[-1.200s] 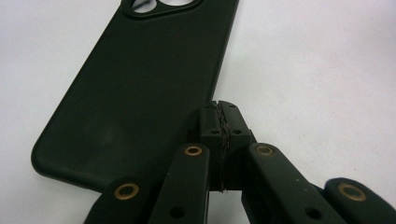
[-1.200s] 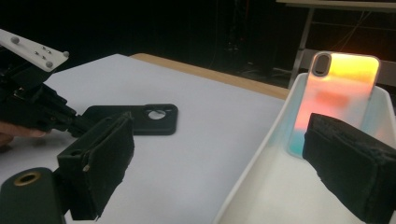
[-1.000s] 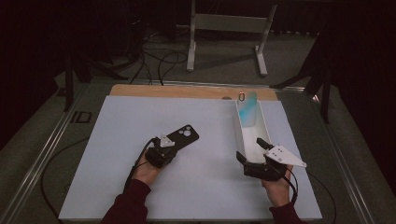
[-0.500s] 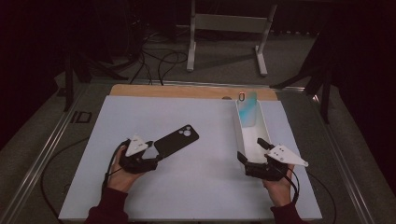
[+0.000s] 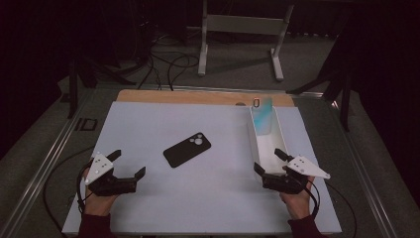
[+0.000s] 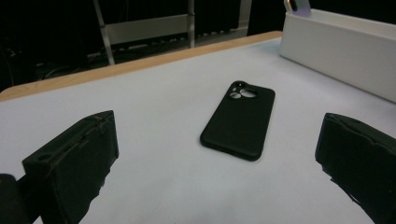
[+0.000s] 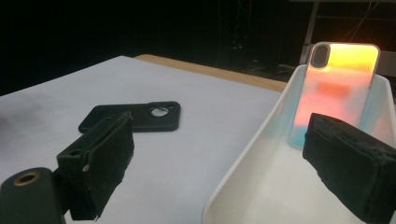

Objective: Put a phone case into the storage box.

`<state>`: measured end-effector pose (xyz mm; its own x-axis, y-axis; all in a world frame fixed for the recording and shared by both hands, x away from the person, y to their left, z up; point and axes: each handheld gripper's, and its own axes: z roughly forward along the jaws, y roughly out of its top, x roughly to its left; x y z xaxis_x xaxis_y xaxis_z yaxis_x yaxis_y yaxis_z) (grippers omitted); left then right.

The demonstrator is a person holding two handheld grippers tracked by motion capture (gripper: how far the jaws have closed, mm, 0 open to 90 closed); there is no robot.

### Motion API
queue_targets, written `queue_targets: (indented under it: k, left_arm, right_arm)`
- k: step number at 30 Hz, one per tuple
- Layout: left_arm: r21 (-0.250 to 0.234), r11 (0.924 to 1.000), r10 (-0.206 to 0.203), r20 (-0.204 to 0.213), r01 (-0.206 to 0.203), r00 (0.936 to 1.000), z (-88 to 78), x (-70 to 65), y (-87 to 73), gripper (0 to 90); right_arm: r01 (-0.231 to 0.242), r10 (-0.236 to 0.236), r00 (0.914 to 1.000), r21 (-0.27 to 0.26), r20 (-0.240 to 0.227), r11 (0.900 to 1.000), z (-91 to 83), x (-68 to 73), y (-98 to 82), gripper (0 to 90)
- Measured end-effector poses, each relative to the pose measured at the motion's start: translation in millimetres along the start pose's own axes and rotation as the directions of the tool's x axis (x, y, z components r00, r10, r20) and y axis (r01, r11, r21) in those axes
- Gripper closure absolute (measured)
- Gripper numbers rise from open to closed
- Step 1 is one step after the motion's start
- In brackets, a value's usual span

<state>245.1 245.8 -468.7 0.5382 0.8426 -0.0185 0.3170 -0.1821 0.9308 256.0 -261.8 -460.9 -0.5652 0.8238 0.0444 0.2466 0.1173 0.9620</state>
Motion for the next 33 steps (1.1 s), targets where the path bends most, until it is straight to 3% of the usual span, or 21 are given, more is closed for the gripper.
queue_targets:
  k: [5,8,9,11,12,13,16,17,18,22,24,25,26,27,29,33]
  left_arm:
    - [0.055,0.9984,0.012,0.018,-0.013,0.9998,7.2,1.2,7.1,0.0]
    - [0.128,0.9908,0.038,0.037,-0.043,0.9986,22.1,-0.1,18.1,0.0]
    - [0.128,0.9908,0.038,0.037,-0.043,0.9986,22.1,-0.1,18.1,0.0]
    - [0.147,0.9885,0.028,0.063,-0.037,0.9976,37.4,1.1,25.1,0.0]
    - [0.147,0.9885,0.028,0.063,-0.037,0.9976,37.4,1.1,25.1,0.0]
    - [0.177,0.9833,0.031,0.075,-0.043,0.9967,50.4,1.3,29.6,0.0]
    - [0.203,0.9776,0.046,0.064,-0.058,0.9969,65.2,0.4,33.8,0.0]
    - [0.225,0.9726,0.039,0.084,-0.057,0.9957,76.4,0.9,36.6,0.0]
    - [0.225,0.9726,0.039,0.084,-0.057,0.9957,76.4,0.9,36.6,0.0]
    - [0.295,0.9508,0.064,0.117,-0.096,0.9910,106.8,-2.0,42.3,0.0]
    - [0.306,0.9466,0.065,0.124,-0.100,0.9901,112.4,-2.7,42.9,0.0]
    - [0.326,0.9393,0.064,0.147,-0.109,0.9871,123.2,-3.2,43.4,0.0]
    - [0.326,0.9393,0.064,0.147,-0.109,0.9871,123.2,-3.2,43.4,0.0]
    - [0.349,0.9298,0.067,0.149,-0.116,0.9866,133.9,-4.4,43.3,0.0]
    - [0.357,0.9266,0.065,0.156,-0.118,0.9856,138.9,-5.3,43.1,0.0]
    - [0.399,0.9064,0.073,0.177,-0.140,0.9814,157.6,-10.1,39.8,0.0]
  right_arm:
    - [0.010,-0.010,0.9999,-0.002,-0.004,1.000,0.1,1.0,1.0,8.4]
    - [0.009,-0.009,0.9999,0.005,-0.013,1.000,1.3,1.4,1.3,8.4]
    - [0.007,-0.007,0.9999,0.007,-0.014,1.000,1.5,1.9,1.6,8.5]
    - [0.010,-0.010,0.9999,0.009,-0.013,1.000,2.2,2.3,2.3,8.5]
    - [0.010,-0.010,0.9999,0.009,-0.013,1.000,2.2,2.3,2.3,8.5]
    - [0.009,-0.009,0.9999,0.013,-0.013,1.000,2.6,2.9,2.8,8.5]
    - [0.011,-0.011,0.9998,0.014,-0.016,1.000,2.5,2.8,3.0,8.5]
    - [0.006,-0.006,0.9999,0.017,-0.012,1.000,2.2,2.3,3.7,8.5]
    - [0.006,-0.006,0.9999,0.017,-0.012,1.000,2.2,2.3,3.7,8.5]
    - [-0.004,0.004,1.0000,0.021,-0.009,1.000,0.9,0.6,5.6,8.5]
    - [-0.003,0.003,0.9999,0.019,-0.010,1.000,0.8,0.3,6.2,8.5]
    - [-0.004,0.004,0.9999,0.018,-0.012,1.000,0.8,0.4,6.4,8.5]
    - [-0.004,0.005,0.9999,0.019,-0.012,1.000,0.8,0.4,6.5,8.5]
    - [-0.007,0.007,0.9999,0.018,-0.014,1.000,0.8,0.3,6.6,8.5]
    - [-0.008,0.008,0.9998,0.018,-0.016,1.000,1.0,0.2,6.7,8.5]
    - [-0.013,0.013,0.9997,0.019,-0.019,1.000,1.1,0.4,7.0,8.5]
